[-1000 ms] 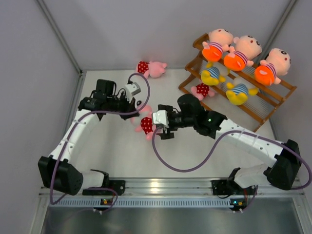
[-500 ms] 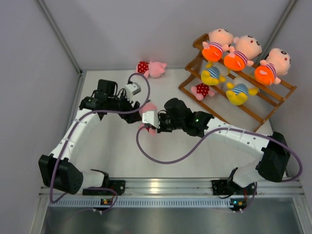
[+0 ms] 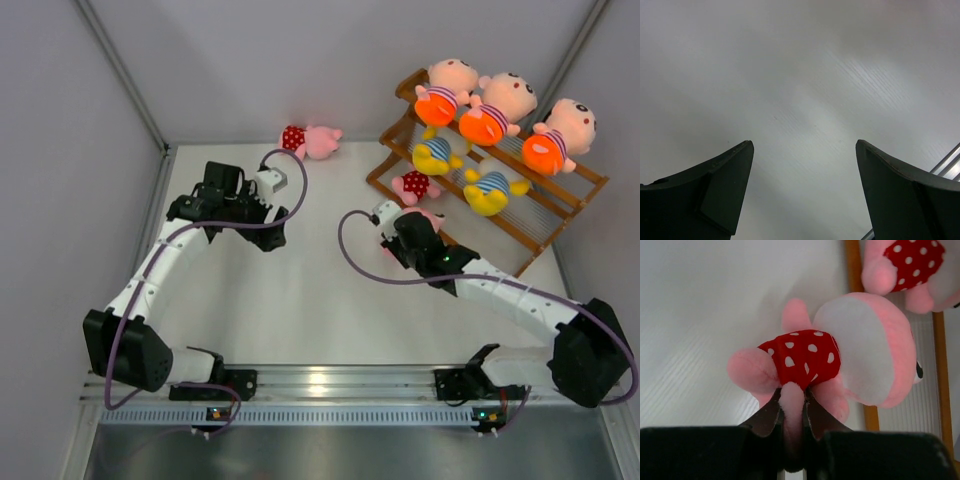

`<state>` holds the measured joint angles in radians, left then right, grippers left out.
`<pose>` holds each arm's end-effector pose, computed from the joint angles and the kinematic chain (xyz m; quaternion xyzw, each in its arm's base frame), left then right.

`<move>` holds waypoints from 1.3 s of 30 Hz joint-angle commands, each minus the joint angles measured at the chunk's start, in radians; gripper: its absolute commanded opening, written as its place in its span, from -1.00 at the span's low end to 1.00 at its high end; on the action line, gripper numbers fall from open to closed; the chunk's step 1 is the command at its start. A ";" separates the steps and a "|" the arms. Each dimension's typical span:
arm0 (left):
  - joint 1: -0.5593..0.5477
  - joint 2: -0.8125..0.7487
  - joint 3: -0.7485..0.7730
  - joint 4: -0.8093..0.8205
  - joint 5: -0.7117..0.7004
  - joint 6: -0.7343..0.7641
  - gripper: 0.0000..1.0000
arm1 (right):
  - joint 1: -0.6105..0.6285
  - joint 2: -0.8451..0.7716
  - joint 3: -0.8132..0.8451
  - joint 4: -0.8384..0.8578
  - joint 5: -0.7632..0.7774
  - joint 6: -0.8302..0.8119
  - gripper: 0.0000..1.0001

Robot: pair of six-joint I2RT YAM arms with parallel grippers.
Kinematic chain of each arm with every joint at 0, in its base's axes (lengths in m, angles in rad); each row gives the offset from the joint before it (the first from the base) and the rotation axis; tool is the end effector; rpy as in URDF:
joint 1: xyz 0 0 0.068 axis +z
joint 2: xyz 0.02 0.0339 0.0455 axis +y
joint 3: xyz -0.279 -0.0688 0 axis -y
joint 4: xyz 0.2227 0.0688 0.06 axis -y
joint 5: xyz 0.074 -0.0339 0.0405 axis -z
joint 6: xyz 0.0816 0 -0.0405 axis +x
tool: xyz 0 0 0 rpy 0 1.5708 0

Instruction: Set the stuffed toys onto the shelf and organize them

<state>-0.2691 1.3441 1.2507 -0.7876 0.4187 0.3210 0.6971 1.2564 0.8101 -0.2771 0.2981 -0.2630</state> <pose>0.2603 -0.1062 0.3097 0.3349 0.8604 -0.1869 0.3357 0.2258 0.1578 0.2362 -0.3622 0.8278 -0.0446 0.4262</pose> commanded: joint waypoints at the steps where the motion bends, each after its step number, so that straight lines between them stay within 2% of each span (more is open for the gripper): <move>1: 0.001 -0.026 0.015 0.002 -0.021 0.016 0.78 | -0.039 -0.095 -0.003 0.070 0.111 0.116 -1.00; 5: -0.001 -0.014 0.006 0.002 -0.026 0.021 0.77 | -0.085 -0.132 -0.038 0.052 0.200 0.128 -1.00; 7: 0.001 -0.010 0.007 0.004 -0.026 0.023 0.78 | -0.119 -0.149 -0.069 0.104 0.223 0.099 -1.00; 15: -0.001 -0.013 0.007 0.004 -0.032 0.033 0.77 | -0.286 -0.097 -0.155 0.424 0.107 -0.047 -1.00; 17: -0.001 -0.019 0.001 0.002 -0.038 0.042 0.77 | -0.335 -0.051 -0.169 0.550 0.081 -0.085 -1.00; 20: -0.001 -0.022 -0.005 0.002 -0.041 0.055 0.77 | -0.375 -0.008 -0.183 0.622 0.033 -0.113 -1.00; 24: -0.001 -0.022 -0.004 0.002 -0.049 0.064 0.78 | -0.424 0.101 -0.155 0.651 0.013 -0.137 -1.00; 35: 0.001 0.004 0.004 0.002 -0.041 0.081 0.78 | -0.492 0.213 -0.149 0.701 -0.054 -0.220 -1.00; 38: 0.001 0.018 0.004 0.002 -0.038 0.082 0.78 | -0.492 0.213 -0.150 0.682 -0.086 -0.225 -0.89; 39: -0.001 0.023 0.006 0.004 -0.040 0.084 0.78 | -0.492 0.210 -0.144 0.667 -0.088 -0.223 -0.76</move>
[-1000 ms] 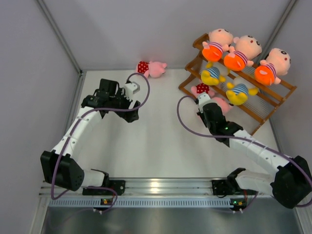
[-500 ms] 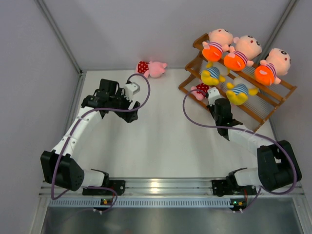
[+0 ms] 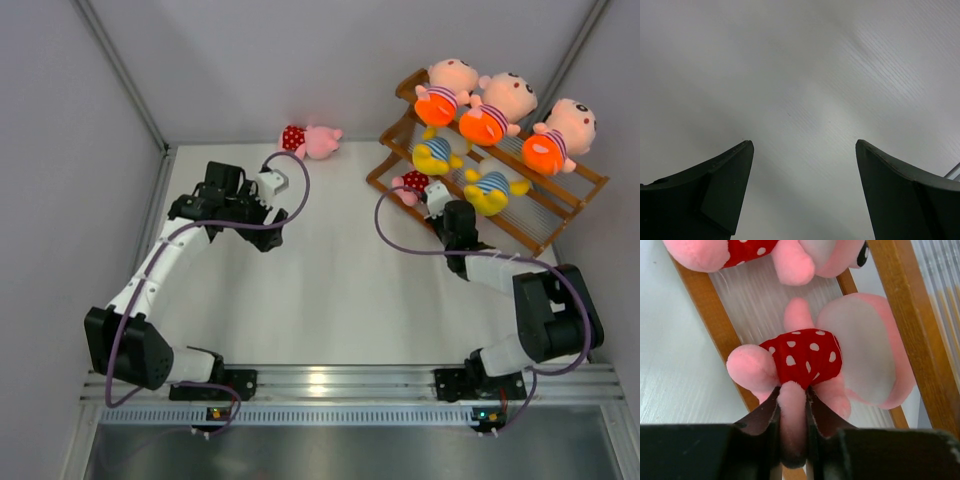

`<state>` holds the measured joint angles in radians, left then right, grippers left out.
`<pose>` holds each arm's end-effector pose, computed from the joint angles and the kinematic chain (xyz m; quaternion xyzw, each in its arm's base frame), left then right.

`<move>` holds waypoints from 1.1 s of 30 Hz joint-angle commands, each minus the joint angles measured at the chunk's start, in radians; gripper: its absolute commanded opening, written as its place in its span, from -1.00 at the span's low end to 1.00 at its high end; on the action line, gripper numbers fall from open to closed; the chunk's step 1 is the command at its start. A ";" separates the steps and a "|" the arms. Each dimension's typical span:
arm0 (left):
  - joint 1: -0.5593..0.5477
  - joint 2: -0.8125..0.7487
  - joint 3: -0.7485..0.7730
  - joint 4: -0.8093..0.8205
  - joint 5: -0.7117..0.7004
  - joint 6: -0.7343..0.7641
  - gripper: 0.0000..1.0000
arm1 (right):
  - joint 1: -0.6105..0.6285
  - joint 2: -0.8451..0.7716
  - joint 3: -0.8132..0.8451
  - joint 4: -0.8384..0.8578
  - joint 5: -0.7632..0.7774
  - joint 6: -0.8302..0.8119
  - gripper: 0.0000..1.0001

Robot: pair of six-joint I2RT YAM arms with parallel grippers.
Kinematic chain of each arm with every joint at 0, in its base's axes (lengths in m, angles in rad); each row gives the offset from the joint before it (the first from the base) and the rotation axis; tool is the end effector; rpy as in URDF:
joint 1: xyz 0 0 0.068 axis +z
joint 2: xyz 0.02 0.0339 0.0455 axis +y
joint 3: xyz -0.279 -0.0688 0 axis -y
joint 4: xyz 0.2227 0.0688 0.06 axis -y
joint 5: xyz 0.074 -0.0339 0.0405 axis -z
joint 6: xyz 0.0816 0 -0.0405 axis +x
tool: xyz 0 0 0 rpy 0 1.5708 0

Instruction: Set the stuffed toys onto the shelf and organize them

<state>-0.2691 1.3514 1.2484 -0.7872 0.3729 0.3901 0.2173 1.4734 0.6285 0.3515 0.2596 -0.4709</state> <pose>0.2633 -0.1035 0.3060 0.3584 0.8564 -0.1546 0.3379 0.3172 0.0486 0.1920 -0.2246 0.8237 -0.1745 0.4906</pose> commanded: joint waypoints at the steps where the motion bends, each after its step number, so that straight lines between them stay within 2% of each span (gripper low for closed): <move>1: -0.001 0.023 0.009 0.002 0.004 0.013 0.78 | -0.012 -0.013 0.042 0.006 -0.048 -0.005 -0.67; 2: -0.001 0.028 0.009 0.002 -0.003 0.015 0.77 | -0.012 -0.019 0.048 -0.017 -0.046 0.001 -0.55; 3: -0.001 0.031 0.014 0.003 -0.017 0.013 0.76 | -0.012 -0.042 0.057 -0.037 -0.048 0.009 -0.31; 5: 0.001 0.046 0.037 0.003 -0.035 0.003 0.73 | -0.010 -0.067 0.062 -0.081 -0.045 0.021 -0.14; 6: -0.001 0.054 0.046 0.005 -0.043 0.000 0.73 | -0.007 -0.090 0.062 -0.089 -0.030 0.020 0.02; 9: -0.002 0.097 0.104 0.005 -0.058 -0.011 0.71 | 0.022 -0.123 0.080 -0.141 0.033 0.012 0.23; 14: -0.025 0.238 0.230 0.029 -0.130 -0.011 0.69 | 0.083 -0.169 0.102 -0.200 0.055 -0.003 0.36; 18: -0.056 0.420 0.409 0.095 -0.201 -0.016 0.66 | 0.106 -0.226 0.119 -0.253 0.059 0.002 0.45; 22: -0.073 0.599 0.647 0.218 -0.245 -0.027 0.68 | 0.142 -0.268 0.132 -0.293 0.061 0.003 0.45; 25: -0.100 0.762 0.770 0.321 -0.302 0.021 0.74 | 0.184 -0.301 0.129 -0.298 0.066 0.003 0.45; 29: -0.120 0.951 0.986 0.442 -0.341 0.088 0.96 | 0.231 -0.344 0.109 -0.287 0.064 0.011 0.45; 33: -0.154 1.110 1.052 0.616 -0.362 0.225 0.96 | 0.251 -0.377 0.109 -0.278 0.064 0.031 0.45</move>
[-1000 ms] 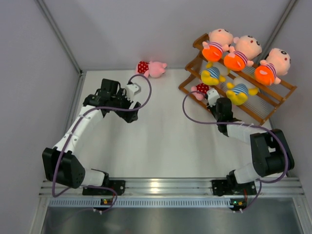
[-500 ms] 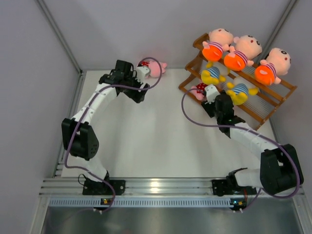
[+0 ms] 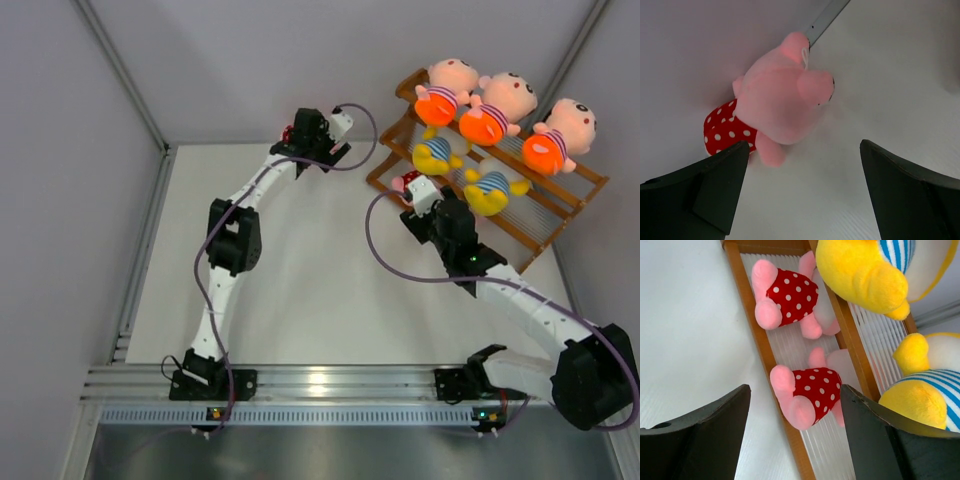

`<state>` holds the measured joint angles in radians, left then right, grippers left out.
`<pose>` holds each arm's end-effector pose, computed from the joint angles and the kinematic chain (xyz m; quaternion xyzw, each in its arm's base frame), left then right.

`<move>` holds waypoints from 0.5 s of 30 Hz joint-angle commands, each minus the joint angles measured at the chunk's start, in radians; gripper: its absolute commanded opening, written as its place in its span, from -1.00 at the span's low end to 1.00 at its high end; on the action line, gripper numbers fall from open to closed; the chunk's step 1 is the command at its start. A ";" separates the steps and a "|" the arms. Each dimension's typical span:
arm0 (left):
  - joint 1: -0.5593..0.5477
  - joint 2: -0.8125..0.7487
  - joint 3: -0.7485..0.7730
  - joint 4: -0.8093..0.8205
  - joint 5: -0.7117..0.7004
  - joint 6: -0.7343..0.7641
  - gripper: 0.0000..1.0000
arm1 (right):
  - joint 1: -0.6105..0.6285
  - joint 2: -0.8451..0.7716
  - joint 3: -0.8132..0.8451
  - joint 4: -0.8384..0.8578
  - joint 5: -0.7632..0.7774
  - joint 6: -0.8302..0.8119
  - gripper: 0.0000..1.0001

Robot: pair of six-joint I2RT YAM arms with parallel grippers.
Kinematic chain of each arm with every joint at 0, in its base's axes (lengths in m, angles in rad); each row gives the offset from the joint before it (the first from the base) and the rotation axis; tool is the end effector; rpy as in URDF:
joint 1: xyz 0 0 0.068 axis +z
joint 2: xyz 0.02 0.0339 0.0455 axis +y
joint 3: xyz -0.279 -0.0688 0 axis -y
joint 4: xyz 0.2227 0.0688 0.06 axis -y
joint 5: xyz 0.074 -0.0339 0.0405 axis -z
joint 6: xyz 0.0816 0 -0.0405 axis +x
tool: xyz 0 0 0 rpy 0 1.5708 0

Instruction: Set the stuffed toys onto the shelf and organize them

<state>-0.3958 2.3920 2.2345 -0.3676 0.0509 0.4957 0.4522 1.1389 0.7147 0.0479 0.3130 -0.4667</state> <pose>0.5410 -0.2306 0.2500 0.3849 0.7760 0.0029 0.4997 0.2555 0.0962 0.2742 -0.2836 0.7709 -0.1329 0.5545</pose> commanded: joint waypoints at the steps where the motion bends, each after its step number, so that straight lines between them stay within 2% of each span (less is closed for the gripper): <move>1: -0.034 0.091 0.071 0.235 -0.083 0.148 0.96 | 0.017 -0.048 0.022 0.026 0.009 0.031 0.45; 9: -0.026 0.288 0.169 0.469 -0.149 0.167 0.96 | 0.055 -0.100 0.014 0.013 0.009 0.040 0.44; 11: -0.028 0.335 0.201 0.507 -0.134 0.191 0.84 | 0.057 -0.113 0.006 0.012 0.011 0.045 0.44; 12: -0.026 0.351 0.232 0.513 -0.131 0.213 0.61 | 0.059 -0.119 0.005 0.010 0.012 0.043 0.44; 14: -0.021 0.378 0.250 0.550 -0.135 0.231 0.29 | 0.060 -0.131 0.006 0.001 0.011 0.043 0.44; 15: -0.018 0.387 0.249 0.565 -0.134 0.239 -0.23 | 0.062 -0.136 0.006 -0.009 0.011 0.042 0.44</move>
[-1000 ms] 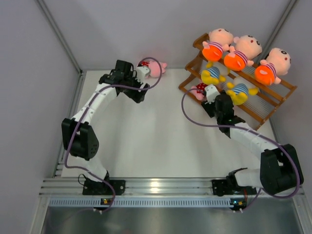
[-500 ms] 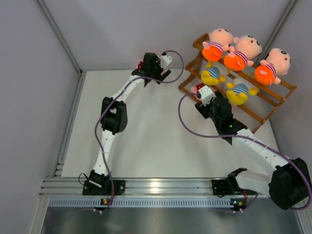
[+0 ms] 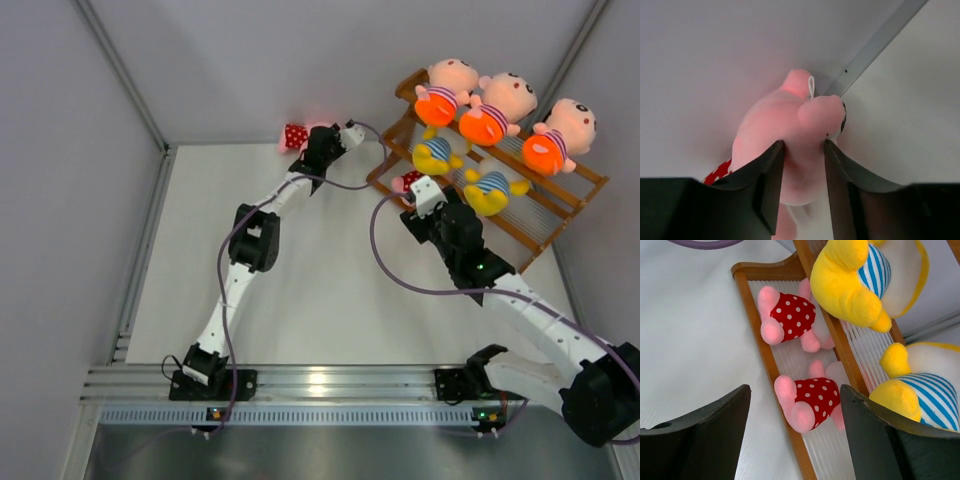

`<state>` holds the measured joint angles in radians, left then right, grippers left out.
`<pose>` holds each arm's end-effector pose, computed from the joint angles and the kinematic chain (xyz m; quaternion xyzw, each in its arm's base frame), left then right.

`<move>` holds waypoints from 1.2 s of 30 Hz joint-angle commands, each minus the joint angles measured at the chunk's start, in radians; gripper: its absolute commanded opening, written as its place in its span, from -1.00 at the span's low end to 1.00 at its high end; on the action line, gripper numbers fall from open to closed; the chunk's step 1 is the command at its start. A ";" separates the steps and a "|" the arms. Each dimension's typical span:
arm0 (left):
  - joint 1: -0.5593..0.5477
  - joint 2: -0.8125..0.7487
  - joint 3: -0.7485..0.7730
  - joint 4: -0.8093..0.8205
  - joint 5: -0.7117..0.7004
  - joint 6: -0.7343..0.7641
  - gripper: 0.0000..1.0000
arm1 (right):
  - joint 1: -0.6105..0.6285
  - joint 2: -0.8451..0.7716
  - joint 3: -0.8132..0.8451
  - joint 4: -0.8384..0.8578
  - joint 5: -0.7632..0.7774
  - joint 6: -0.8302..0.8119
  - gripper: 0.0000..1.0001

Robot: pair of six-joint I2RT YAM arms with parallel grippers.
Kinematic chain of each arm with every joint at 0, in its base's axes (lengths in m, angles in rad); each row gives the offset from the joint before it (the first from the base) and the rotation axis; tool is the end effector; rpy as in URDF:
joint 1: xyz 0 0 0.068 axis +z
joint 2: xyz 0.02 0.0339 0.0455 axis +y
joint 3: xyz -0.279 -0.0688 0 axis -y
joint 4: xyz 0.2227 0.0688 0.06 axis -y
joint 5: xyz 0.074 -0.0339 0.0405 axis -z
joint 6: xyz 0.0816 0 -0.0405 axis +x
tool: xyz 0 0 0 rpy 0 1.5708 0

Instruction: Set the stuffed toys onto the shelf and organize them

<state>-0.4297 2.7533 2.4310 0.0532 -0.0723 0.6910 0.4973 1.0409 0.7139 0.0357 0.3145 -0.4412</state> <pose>0.6009 -0.2689 0.1642 0.4040 0.6851 0.1074 0.5966 0.2356 0.0992 0.2960 -0.2749 0.7490 -0.1090 0.5929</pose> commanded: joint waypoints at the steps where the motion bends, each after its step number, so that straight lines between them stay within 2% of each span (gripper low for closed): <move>1: 0.020 0.028 0.051 0.157 -0.014 0.042 -0.23 | 0.017 -0.042 0.007 -0.002 0.009 0.016 0.44; 2: 0.026 0.029 0.048 0.169 -0.020 0.039 -0.95 | 0.017 -0.045 0.006 -0.005 0.009 0.015 0.43; 3: 0.029 0.022 0.042 0.187 -0.039 0.029 -1.00 | 0.018 -0.053 0.006 -0.007 0.009 0.013 0.43; 7: 0.043 -0.070 -0.058 0.185 -0.037 -0.045 -1.00 | 0.021 -0.065 0.007 -0.014 -0.002 0.027 0.41; 8: 0.043 -0.139 -0.087 0.172 -0.034 -0.071 -1.00 | 0.024 -0.071 0.013 -0.029 -0.018 0.032 0.41; 12: 0.045 -0.364 -0.283 -0.013 0.038 -0.293 -1.00 | 0.050 -0.096 0.035 -0.111 -0.103 0.012 0.39; 16: 0.042 -0.593 -0.426 -0.223 0.178 -0.503 -1.00 | 0.090 -0.134 0.059 -0.198 -0.204 -0.017 0.38; 19: 0.043 -0.810 -0.529 -0.356 0.312 -0.652 -1.00 | 0.127 -0.172 0.085 -0.276 -0.360 -0.050 0.38; 23: 0.043 -1.004 -0.625 -0.488 0.466 -0.874 -1.00 | 0.188 -0.222 0.104 -0.318 -0.420 -0.028 0.38; 25: 0.042 -1.111 -0.665 -0.513 0.528 -0.932 -1.00 | 0.199 -0.249 0.101 -0.301 -0.451 0.039 0.41; 28: 0.045 -1.240 -0.771 -0.520 0.682 -1.045 -1.00 | 0.207 -0.263 0.102 -0.278 -0.537 0.154 0.43; 30: 0.043 -1.302 -0.834 -0.520 0.788 -1.155 -1.00 | 0.222 -0.278 0.072 -0.237 -0.537 0.200 0.44; 32: 0.045 -1.330 -0.839 -0.520 0.853 -1.237 -1.00 | 0.283 -0.312 0.032 -0.134 -0.493 0.214 0.45; 36: 0.043 -1.377 -0.777 -0.520 0.858 -1.242 -1.00 | 0.394 -0.312 -0.060 0.085 -0.443 0.251 0.55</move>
<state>-0.3889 1.4109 1.6154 -0.4614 0.7033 -0.4614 0.8364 0.7280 0.6895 -0.0902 -0.1406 -0.2630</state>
